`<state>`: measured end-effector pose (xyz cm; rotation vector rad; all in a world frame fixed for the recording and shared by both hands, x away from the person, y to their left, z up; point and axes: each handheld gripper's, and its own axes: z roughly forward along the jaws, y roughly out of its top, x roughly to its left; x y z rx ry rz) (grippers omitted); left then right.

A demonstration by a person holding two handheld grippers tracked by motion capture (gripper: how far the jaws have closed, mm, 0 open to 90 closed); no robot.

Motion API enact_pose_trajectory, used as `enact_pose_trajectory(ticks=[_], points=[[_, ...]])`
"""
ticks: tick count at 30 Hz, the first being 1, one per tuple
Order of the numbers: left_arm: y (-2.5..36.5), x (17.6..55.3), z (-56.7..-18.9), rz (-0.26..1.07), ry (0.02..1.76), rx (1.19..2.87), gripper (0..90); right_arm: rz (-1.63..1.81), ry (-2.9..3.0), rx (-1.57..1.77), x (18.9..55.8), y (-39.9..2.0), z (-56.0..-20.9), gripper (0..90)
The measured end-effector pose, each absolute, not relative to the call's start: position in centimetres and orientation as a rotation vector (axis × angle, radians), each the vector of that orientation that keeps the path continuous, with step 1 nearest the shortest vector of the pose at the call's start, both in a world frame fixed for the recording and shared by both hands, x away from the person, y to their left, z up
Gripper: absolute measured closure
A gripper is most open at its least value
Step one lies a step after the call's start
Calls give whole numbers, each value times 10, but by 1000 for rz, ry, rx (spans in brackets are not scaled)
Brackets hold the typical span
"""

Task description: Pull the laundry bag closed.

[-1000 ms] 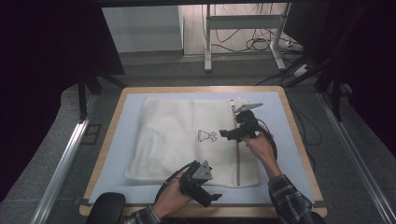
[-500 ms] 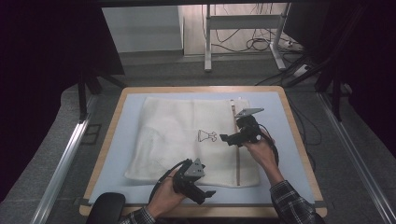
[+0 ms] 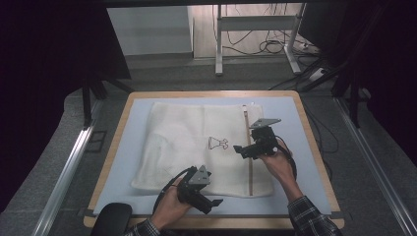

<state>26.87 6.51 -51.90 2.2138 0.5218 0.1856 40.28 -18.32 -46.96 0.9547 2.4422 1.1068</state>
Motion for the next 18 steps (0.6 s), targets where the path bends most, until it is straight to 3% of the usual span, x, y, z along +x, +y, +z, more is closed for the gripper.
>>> enact_pose_trajectory(ticks=[18], points=[[78, 269, -516, 221, 551, 2213, 32, 1120, 2441, 914, 378, -190, -468, 0]])
